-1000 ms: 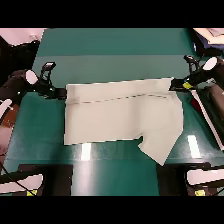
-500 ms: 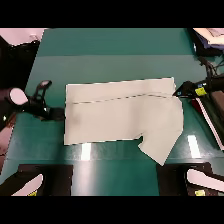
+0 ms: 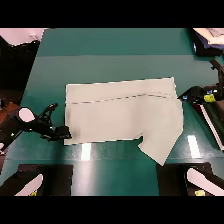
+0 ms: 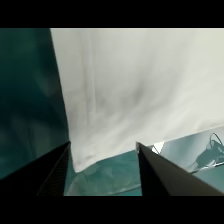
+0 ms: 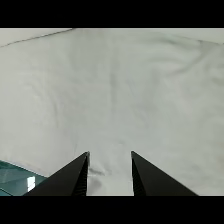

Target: Fold the shirts.

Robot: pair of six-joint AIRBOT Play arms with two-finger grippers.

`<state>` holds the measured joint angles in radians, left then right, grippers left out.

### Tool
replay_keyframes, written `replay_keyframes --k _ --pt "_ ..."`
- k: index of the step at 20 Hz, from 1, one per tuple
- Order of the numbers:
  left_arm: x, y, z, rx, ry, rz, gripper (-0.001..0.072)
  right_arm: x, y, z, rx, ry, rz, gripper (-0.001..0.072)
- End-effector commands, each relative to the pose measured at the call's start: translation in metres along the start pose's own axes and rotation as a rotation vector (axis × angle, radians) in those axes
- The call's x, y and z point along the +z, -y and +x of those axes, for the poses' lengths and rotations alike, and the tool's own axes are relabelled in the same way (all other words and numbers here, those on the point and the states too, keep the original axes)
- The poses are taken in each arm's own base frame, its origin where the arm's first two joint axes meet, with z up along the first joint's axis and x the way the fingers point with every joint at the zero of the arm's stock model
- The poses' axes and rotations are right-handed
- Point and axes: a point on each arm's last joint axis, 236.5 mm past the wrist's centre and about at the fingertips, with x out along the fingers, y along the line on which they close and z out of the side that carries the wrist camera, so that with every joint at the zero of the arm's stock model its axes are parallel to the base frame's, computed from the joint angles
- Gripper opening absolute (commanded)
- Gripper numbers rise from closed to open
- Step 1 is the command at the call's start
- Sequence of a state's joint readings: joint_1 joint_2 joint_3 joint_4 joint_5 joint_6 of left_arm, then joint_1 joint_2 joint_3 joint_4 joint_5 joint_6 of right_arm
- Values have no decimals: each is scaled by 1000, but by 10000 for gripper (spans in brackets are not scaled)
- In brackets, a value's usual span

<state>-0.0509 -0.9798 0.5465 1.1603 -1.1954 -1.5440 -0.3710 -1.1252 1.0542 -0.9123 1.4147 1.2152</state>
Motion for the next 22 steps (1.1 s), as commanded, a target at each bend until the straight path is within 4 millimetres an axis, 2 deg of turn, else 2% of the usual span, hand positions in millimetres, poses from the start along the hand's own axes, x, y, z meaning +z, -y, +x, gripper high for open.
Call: replay_keyframes --k 1,7,10,12,14,16,20,22 --pt "-6 6 4 -35 -17 -23 498 -1 -2 -2 3 5 -6 307" --pt "-13 7 3 -38 -48 -11 498 -5 -3 -2 6 -10 -6 307" --pt "-2 13 -10 -38 -23 22 498 -5 -3 -2 7 -13 -6 308" --pt "2 6 -18 10 -18 41 499 -6 -3 -2 7 -14 -6 308" --pt "-8 -9 -14 62 -53 29 499 -6 -3 -2 7 -14 -6 308" --pt "-17 -14 -4 63 -74 14 499 -7 -3 -2 9 -18 -7 308" --pt "-5 -5 6 11 -6 -30 499 -8 -3 -2 10 -22 -6 308" --pt "-5 -3 11 -9 -7 -48 498 -9 -4 -2 12 -27 -6 308"
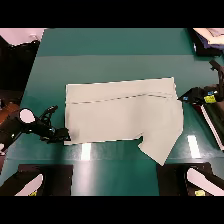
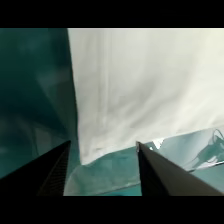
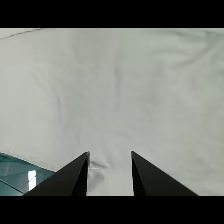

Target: Fold the shirts.

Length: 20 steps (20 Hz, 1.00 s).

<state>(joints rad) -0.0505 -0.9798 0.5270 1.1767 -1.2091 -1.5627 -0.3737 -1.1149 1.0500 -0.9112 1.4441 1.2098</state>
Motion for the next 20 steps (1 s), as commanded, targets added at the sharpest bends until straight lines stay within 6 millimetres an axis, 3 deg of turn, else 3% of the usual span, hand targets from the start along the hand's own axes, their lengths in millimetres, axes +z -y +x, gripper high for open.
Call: replay_keyframes --k 1,2,3,4,7,9,11,13,16,20 --pt "3 5 7 -32 18 -30 498 -2 -1 0 3 -6 1 308" --pt "3 5 7 -33 19 -31 496 -2 -1 0 2 -6 1 308" --pt "3 5 7 -34 20 -31 293 -3 -1 0 4 -10 1 308" --pt "4 6 7 -40 23 -29 43 -6 -1 0 2 -26 0 307" --pt "12 14 -2 -56 48 8 28 -36 29 -3 -121 -146 22 308" --pt "24 23 -17 -64 85 40 28 -73 70 -5 -286 -234 108 308" --pt "38 31 -32 -71 128 72 28 -113 92 4 -333 -284 196 308" --pt "47 36 -42 -75 162 88 29 -149 96 22 -294 -310 280 308" --pt "50 37 -44 -74 172 111 29 -186 94 51 -238 -327 367 308" --pt "50 37 -44 -74 172 115 29 -205 91 66 -213 -331 396 308"
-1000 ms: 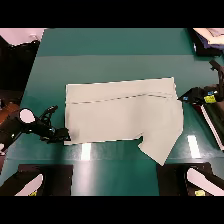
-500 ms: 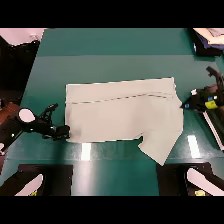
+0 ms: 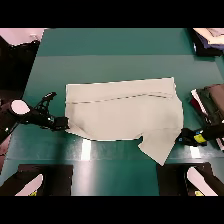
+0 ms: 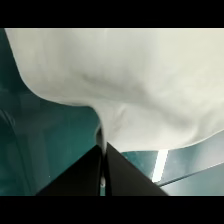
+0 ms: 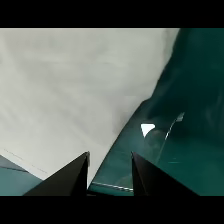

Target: Fold the shirts.

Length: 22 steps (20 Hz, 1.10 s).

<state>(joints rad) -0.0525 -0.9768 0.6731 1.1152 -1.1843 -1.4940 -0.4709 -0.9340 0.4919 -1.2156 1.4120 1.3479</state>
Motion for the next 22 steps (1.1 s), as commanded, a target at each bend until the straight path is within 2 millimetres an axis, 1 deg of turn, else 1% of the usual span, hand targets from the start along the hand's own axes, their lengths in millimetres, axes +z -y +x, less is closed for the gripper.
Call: replay_keyframes --k 1,3,5,9,10,11,12,13,14,15,17,18,20,22 --pt "2 1 -2 -1 8 11 28 -8 0 16 16 2 23 308" --pt "2 1 -2 -1 8 11 29 -6 -4 14 7 5 -7 308" --pt "3 1 -2 -2 8 11 29 -4 -9 17 -6 7 -40 308" --pt "2 1 -2 -2 4 11 29 5 -17 22 -32 44 -91 306" --pt "1 1 -2 -2 3 11 29 5 -19 23 -36 43 -105 219" --pt "1 1 -2 -2 3 11 29 4 -19 24 -40 39 -115 57" --pt "1 1 -2 -2 2 11 29 4 -20 24 -41 38 -120 18" --pt "0 1 -2 -3 -1 11 28 2 -21 22 -40 29 -122 17" --pt "-2 3 -4 -5 -13 15 28 -1 -24 17 -38 10 -129 17" --pt "-3 5 -9 -8 -9 23 27 -3 -26 7 -44 -10 -143 17" --pt "-6 15 -28 -18 43 48 27 -4 -29 -20 -77 -16 -183 16" --pt "-10 21 -40 -24 74 59 27 1 -33 -34 -86 22 -205 16" --pt "-16 30 -61 -33 140 89 28 19 -49 -68 -91 149 -251 15" --pt "-12 35 -73 -38 212 112 28 36 -65 -97 -82 262 -284 14"
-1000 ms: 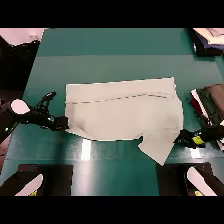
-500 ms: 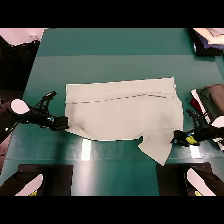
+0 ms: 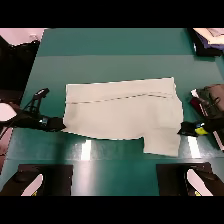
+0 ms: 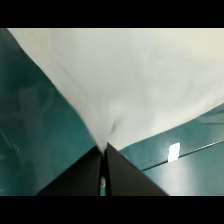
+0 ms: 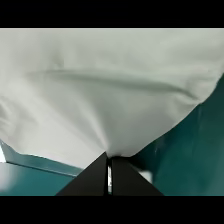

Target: Fold the shirts.

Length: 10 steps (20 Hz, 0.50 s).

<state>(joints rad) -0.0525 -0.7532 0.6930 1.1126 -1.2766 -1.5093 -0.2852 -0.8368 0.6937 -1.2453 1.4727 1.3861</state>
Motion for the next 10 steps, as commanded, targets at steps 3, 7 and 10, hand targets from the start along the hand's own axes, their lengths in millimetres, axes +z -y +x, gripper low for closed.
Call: replay_keyframes --k 3,7,10 --pt "19 10 -24 -5 164 29 28 60 -20 -64 -12 228 -73 14" --pt "75 8 -40 4 411 25 28 107 -37 -69 -11 255 -142 14" --pt "107 3 -47 5 530 -19 28 148 -49 -60 -14 283 -184 14"
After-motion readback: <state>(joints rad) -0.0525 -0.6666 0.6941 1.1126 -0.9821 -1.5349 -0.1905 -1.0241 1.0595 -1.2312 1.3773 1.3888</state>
